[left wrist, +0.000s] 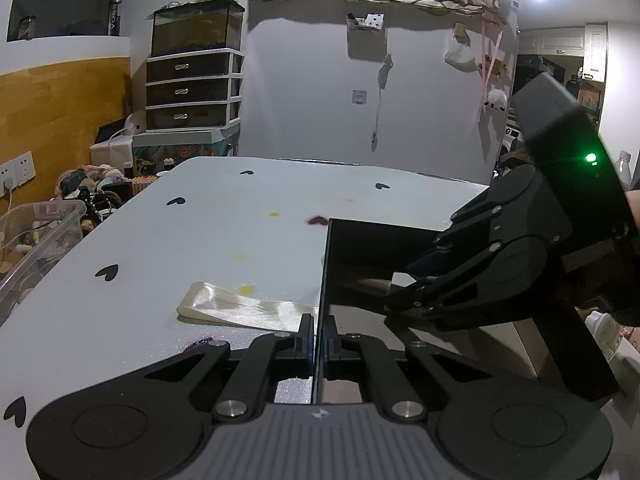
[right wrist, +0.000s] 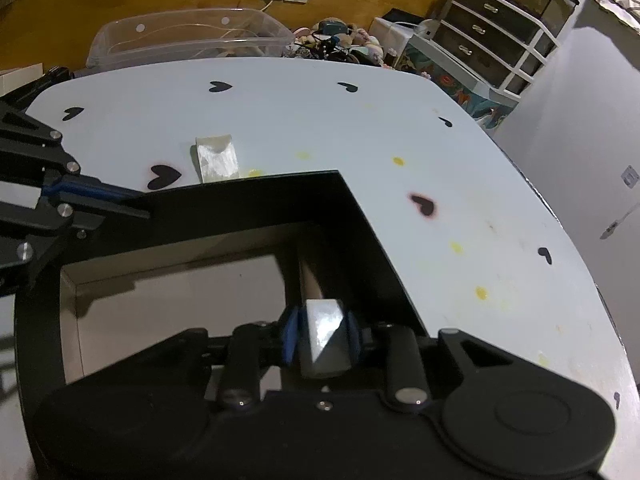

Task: Organize rigid objects
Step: 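Carry the white cube into the black box and open the right gripper, then grasp the larger white cube with the right gripper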

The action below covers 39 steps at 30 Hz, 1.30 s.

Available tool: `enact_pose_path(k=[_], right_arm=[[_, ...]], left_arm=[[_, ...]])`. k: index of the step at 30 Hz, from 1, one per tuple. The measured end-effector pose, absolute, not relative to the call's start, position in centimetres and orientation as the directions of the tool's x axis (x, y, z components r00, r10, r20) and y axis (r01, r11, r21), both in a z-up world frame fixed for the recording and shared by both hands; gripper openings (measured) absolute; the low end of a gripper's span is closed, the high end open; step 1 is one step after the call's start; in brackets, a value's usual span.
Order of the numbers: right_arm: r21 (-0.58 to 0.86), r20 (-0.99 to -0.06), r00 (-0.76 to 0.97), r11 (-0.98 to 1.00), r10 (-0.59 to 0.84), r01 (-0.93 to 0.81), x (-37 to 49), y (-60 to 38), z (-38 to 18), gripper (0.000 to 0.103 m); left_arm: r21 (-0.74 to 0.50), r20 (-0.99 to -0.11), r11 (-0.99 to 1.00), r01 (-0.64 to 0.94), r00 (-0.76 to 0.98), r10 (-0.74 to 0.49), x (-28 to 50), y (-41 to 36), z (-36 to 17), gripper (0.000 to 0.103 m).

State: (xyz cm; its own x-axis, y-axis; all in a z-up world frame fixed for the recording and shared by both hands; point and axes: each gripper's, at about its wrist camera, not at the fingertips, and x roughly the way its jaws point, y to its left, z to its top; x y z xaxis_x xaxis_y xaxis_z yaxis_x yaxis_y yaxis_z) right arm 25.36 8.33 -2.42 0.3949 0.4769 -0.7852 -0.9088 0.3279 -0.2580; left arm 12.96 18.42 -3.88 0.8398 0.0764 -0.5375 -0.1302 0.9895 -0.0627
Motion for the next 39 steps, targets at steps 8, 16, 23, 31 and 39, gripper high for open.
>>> enact_pose_path(k=[8,16,23,31,39], right_arm=[[-0.247,-0.737,0.417,0.362,0.533,-0.899,24.0,6.1,-0.1,0.054],[-0.169,-0.634,0.474,0.489,0.611,-0.856,22.2,1.3,3.5,0.070],[-0.106,-0.528,0.560,0.604,0.638,-0.789,19.4,-4.3,4.9,0.096],[-0.039,-0.423,0.701,0.761,0.574,-0.647,15.9,-11.3,3.8,0.100],[0.045,-0.479,0.751,0.867,0.455,-0.497,13.8,-16.5,-1.4,0.096]], left_arm=[[-0.064,-0.545,0.988,-0.138,0.834,0.081,13.2,18.4,-3.7,0.003],[-0.075,-0.548,0.986,-0.151,0.832,0.086,13.2,18.5,-3.8,0.004],[-0.107,-0.544,0.978,-0.179,0.834,0.093,13.1,18.6,-3.9,0.004],[-0.097,-0.540,0.977,-0.192,0.835,0.110,12.9,18.2,-3.8,0.004],[-0.087,-0.532,0.977,-0.196,0.838,0.121,12.6,17.9,-3.9,0.004]])
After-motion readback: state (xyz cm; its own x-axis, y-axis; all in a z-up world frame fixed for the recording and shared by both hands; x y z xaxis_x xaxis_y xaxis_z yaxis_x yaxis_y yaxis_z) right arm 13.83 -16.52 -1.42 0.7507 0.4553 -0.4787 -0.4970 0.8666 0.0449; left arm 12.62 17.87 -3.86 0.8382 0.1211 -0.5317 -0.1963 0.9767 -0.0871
